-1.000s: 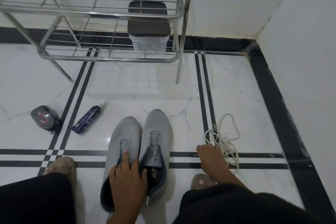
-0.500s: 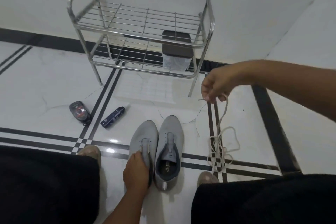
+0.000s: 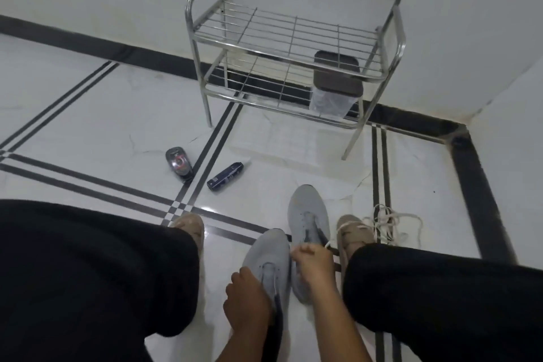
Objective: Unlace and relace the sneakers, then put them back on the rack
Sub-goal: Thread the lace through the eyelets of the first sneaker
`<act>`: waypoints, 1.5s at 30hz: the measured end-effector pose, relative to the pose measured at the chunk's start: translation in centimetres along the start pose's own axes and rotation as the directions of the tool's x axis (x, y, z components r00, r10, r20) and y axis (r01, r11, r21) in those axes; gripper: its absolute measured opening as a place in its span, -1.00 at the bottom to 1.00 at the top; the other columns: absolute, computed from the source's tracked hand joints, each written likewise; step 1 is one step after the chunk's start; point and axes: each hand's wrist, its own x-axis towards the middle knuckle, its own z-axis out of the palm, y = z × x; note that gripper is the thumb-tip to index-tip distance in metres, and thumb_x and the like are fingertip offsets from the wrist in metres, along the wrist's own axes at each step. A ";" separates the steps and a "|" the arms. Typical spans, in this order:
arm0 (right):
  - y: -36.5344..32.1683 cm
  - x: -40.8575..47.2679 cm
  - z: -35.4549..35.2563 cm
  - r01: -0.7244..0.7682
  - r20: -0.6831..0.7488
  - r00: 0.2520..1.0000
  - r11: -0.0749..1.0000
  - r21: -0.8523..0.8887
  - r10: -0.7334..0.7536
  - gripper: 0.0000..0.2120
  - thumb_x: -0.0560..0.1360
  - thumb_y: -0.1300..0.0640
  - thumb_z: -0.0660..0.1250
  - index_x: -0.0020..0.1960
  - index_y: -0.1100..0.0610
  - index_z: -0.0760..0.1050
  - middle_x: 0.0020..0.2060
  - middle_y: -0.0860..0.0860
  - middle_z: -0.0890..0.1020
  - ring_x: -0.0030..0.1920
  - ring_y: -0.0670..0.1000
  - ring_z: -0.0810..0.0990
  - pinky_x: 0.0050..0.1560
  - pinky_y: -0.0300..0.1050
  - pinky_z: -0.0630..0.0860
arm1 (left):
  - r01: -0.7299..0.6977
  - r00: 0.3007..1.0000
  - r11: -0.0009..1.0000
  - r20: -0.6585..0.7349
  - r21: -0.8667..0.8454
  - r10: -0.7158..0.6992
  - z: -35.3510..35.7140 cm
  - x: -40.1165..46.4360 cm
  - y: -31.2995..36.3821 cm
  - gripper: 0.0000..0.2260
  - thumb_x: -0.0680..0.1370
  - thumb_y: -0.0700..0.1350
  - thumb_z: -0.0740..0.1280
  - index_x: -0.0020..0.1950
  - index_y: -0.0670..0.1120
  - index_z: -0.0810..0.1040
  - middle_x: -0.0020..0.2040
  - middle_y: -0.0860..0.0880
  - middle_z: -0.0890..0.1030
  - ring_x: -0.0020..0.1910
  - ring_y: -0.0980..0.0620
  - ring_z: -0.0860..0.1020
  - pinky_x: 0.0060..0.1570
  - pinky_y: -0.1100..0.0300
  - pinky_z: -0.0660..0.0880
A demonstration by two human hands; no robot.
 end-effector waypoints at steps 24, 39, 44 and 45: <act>3.1 0.7 6.3 0.150 0.029 0.987 0.861 -0.486 -0.155 -0.81 0.55 0.10 0.25 0.03 0.08 0.63 0.10 0.02 0.52 -0.01 0.05 0.56 -0.13 -0.22 0.38 | -0.144 0.988 0.986 -0.060 -0.087 0.139 -0.5 2.2 -0.4 -0.83 0.61 -0.03 0.15 0.01 0.06 0.54 -0.12 0.12 0.50 -0.23 0.17 0.45 -0.41 0.43 0.19; 4.4 2.4 7.2 0.166 0.026 0.986 0.952 -0.258 -0.165 -0.84 0.51 0.22 0.34 -0.19 0.04 0.63 -0.11 -0.05 0.50 -0.07 0.02 0.54 -0.10 -0.24 0.40 | -0.078 0.997 0.963 -0.034 -0.258 0.072 -0.3 3.5 -1.2 -0.86 0.58 -0.09 0.22 -0.04 0.01 0.58 -0.11 0.13 0.56 -0.20 0.17 0.49 -0.36 0.47 0.25; 4.5 1.9 8.1 0.272 0.027 0.950 0.783 -0.560 -0.311 -0.84 0.52 0.15 0.24 -0.16 0.03 0.59 -0.09 -0.06 0.49 -0.06 -0.07 0.38 -0.26 -0.27 0.29 | -0.078 0.997 0.958 -0.017 -0.277 0.077 -0.2 3.8 -1.4 -0.84 0.57 -0.15 0.23 -0.08 0.03 0.58 -0.12 0.12 0.58 -0.19 0.16 0.52 -0.33 0.43 0.32; 4.6 1.9 8.2 0.295 0.034 0.942 0.778 -0.555 -0.333 -0.84 0.52 0.16 0.25 -0.16 0.04 0.59 -0.09 -0.05 0.50 -0.04 -0.05 0.39 -0.22 -0.24 0.32 | -0.077 0.997 0.957 -0.011 -0.280 0.077 -0.2 3.8 -1.4 -0.85 0.57 -0.15 0.23 -0.07 0.02 0.58 -0.12 0.11 0.58 -0.19 0.15 0.52 -0.33 0.44 0.32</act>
